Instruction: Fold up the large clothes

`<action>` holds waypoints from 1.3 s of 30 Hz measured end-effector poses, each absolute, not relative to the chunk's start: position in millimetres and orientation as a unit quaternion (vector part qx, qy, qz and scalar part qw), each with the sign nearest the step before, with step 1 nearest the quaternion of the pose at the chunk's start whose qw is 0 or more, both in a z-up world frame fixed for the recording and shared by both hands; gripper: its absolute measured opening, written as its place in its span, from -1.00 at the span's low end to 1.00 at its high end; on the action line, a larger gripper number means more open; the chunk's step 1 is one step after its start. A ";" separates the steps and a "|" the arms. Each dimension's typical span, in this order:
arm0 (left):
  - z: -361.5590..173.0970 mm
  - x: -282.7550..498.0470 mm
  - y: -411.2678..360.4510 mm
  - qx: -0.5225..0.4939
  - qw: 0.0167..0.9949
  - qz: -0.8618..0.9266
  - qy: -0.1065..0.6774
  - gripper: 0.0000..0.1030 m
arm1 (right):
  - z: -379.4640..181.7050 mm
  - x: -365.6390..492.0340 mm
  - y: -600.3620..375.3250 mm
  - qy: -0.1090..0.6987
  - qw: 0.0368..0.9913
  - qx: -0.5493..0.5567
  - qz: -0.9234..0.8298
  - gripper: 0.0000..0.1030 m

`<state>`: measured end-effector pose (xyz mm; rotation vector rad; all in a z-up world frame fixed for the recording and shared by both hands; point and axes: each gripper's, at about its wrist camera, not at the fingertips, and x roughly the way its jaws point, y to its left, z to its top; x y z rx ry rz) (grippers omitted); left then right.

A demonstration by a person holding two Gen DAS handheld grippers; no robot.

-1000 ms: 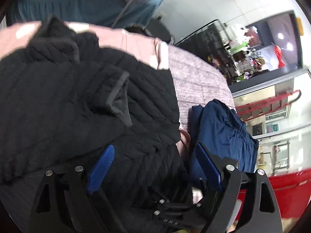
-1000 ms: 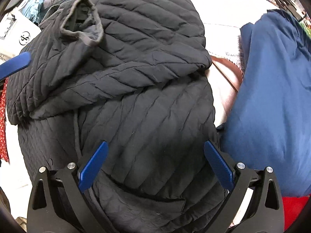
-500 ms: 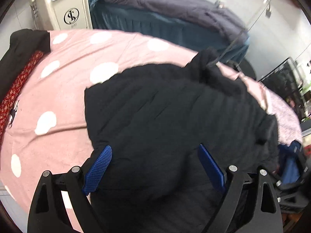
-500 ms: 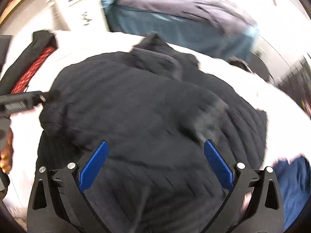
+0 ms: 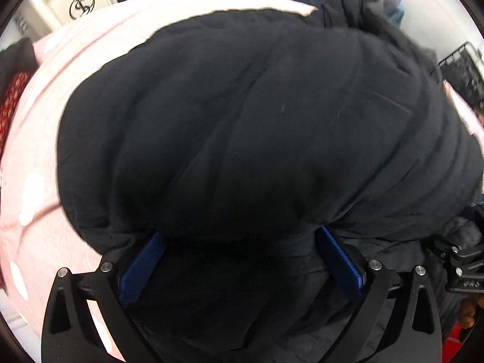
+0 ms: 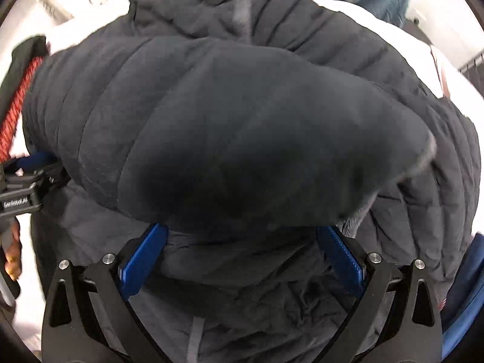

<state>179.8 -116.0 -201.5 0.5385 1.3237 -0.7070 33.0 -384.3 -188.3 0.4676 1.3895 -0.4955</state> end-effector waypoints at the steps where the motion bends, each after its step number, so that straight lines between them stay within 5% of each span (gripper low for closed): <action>1: -203.6 180.3 -117.3 0.243 0.699 -0.315 0.594 0.91 | -190.7 33.7 -385.4 0.631 0.713 0.207 -0.227 0.89; 25: -177.8 167.2 -91.9 0.209 0.720 -0.312 0.584 0.88 | -189.3 22.5 -390.9 0.638 0.682 0.231 -0.273 0.91; 31: -144.7 140.5 -31.7 0.191 0.735 -0.342 0.553 0.88 | -149.1 -46.2 -369.9 0.583 0.726 0.254 -0.263 0.91; 39: -141.7 111.6 47.9 0.190 0.719 -0.339 0.576 0.88 | -162.8 -149.1 -342.8 0.600 0.693 0.288 -0.276 0.91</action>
